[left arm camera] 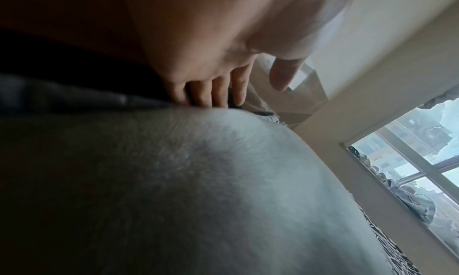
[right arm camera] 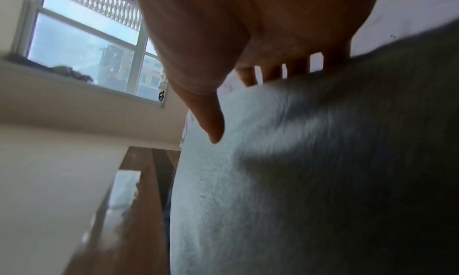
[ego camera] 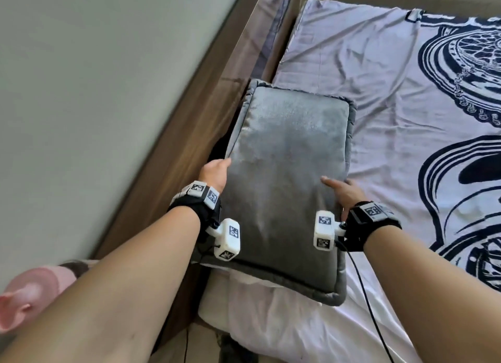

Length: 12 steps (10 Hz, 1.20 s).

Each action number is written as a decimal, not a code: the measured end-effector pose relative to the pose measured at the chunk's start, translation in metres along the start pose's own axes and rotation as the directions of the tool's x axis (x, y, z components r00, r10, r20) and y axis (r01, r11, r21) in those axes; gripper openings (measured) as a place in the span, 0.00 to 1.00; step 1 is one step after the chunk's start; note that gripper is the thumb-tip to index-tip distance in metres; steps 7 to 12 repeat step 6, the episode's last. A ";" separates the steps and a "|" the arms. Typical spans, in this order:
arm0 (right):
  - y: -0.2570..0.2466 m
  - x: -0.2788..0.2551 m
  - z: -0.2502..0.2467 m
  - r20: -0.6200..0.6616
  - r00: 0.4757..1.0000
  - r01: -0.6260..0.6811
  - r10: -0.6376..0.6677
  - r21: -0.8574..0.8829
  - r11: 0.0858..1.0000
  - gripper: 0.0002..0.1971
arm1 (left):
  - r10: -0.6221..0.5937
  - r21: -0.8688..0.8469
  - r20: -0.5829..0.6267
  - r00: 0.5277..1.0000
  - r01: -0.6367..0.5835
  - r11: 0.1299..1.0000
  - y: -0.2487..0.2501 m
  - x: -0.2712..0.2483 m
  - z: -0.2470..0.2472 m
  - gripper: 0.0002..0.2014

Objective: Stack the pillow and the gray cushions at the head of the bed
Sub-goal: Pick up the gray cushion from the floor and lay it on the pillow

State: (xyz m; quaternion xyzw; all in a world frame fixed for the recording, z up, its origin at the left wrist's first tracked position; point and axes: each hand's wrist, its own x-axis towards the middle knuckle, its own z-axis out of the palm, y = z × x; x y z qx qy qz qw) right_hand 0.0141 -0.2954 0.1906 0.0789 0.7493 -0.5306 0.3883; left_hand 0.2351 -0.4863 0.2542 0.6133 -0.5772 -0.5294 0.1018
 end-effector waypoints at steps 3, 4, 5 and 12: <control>0.018 0.009 0.029 0.089 0.985 0.152 -0.149 -0.036 0.988 0.19 | -0.087 0.028 0.090 0.992 0.085 0.996 -0.036 0.007 0.016 0.29; 0.024 0.017 0.029 0.081 0.979 0.194 -0.188 -0.077 0.978 0.25 | -0.071 -0.020 0.090 0.993 0.073 0.997 -0.036 0.003 0.017 0.28; 0.026 0.002 0.018 0.067 0.978 0.205 -0.195 -0.214 0.955 0.28 | -0.036 -0.115 0.068 0.997 0.044 0.992 -0.034 -0.007 0.017 0.22; 0.020 -0.005 -0.001 0.008 0.989 0.144 -0.145 -0.184 0.972 0.37 | -0.093 -0.371 0.093 0.991 0.121 0.921 -0.019 -0.020 0.019 0.13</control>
